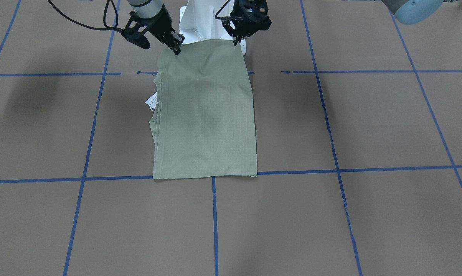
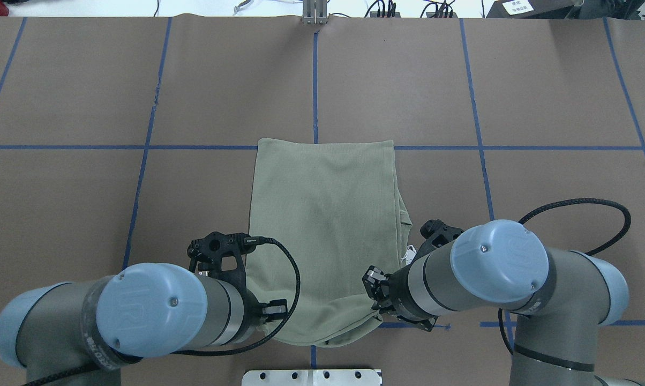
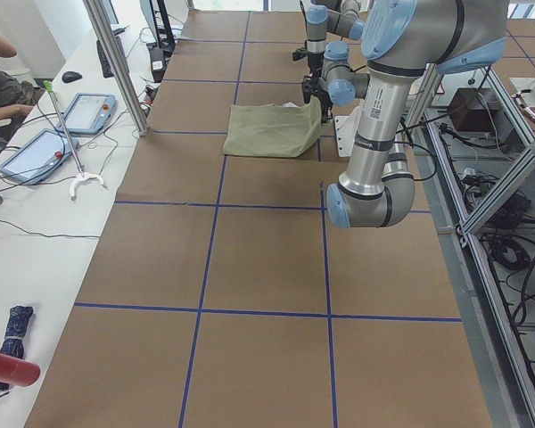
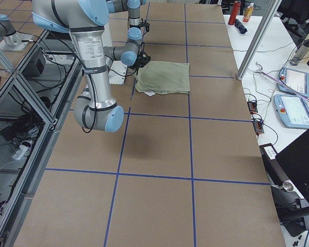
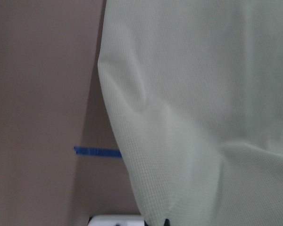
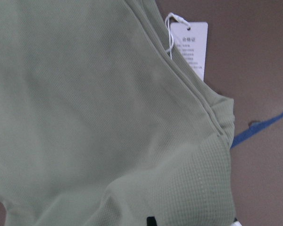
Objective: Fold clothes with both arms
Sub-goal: 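Lift the near edge with both grippers and fold it toward the far edge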
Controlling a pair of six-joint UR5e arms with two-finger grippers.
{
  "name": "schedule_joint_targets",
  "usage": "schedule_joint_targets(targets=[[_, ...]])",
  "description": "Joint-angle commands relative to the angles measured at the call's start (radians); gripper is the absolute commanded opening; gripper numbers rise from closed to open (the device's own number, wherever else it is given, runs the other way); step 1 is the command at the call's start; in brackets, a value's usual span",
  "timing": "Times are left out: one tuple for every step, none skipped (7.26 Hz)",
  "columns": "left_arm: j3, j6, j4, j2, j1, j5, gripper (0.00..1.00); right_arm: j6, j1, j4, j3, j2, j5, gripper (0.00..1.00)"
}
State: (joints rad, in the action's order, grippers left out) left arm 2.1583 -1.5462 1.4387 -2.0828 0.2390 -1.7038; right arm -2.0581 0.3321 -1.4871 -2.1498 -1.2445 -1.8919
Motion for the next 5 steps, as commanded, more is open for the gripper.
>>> schedule_joint_targets(targets=[[-0.134,0.047,0.102,-0.048,0.118,-0.002,0.00,0.034,0.100,0.004,0.043,0.037,0.007,0.00],[-0.199,0.055,0.165,-0.049,0.158,-0.002,0.00,0.089,0.128,0.005,0.098,0.074,0.007,0.00],[-0.237,0.093,0.187,-0.060,0.201,-0.002,0.00,0.145,0.171,0.008,0.146,0.100,0.005,0.00],[-0.267,0.116,0.198,-0.074,0.233,-0.014,0.00,0.186,0.200,0.010,0.201,0.126,0.005,0.00],[-0.325,0.127,0.239,-0.092,0.267,-0.039,0.00,0.222,0.234,0.008,0.250,0.155,0.004,0.00]])
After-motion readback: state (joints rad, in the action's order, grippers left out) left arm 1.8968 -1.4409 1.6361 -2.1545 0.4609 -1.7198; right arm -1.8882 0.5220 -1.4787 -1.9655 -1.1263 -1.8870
